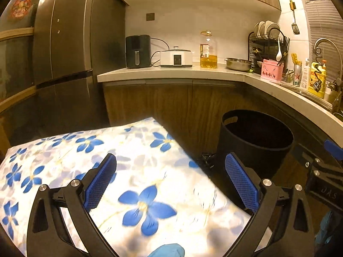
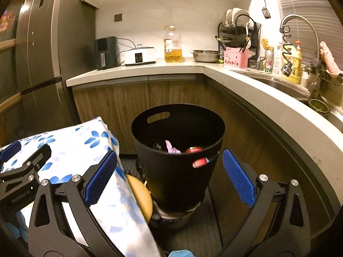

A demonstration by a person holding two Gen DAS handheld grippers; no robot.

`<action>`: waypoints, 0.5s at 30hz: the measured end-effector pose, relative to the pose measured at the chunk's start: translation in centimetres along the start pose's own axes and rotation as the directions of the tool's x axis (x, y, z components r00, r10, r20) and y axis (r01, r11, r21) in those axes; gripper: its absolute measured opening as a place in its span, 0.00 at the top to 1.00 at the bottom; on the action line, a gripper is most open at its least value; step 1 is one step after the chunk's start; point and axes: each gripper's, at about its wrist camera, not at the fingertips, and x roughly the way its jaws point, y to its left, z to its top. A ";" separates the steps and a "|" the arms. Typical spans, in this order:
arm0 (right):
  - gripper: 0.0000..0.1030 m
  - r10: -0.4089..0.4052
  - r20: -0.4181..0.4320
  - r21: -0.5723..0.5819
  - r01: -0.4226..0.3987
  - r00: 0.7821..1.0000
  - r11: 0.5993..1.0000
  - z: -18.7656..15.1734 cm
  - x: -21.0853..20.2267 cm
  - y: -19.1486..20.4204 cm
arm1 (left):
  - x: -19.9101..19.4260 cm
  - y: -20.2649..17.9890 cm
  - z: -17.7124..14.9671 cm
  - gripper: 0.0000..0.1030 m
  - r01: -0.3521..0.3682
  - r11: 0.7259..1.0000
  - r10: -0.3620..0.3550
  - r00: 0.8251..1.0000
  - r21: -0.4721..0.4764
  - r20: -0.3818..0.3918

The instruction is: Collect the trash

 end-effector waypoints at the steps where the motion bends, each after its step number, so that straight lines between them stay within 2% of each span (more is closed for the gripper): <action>1: 0.05 0.001 -0.001 -0.002 -0.001 1.000 1.000 -0.3 -0.6 0.2 | -0.4 0.1 -0.3 0.06 0.000 1.000 0.000 1.000 0.002 -0.002; 6: 0.05 0.004 0.009 -0.013 -0.004 1.000 1.000 -1.5 -3.5 1.3 | -3.2 1.1 -1.9 0.06 -0.018 1.000 0.018 1.000 0.014 0.005; 15: 0.05 0.015 0.018 -0.011 -0.015 1.000 1.000 -3.6 -8.5 2.9 | -7.3 3.3 -3.9 0.06 -0.034 0.999 0.034 0.999 -0.020 0.006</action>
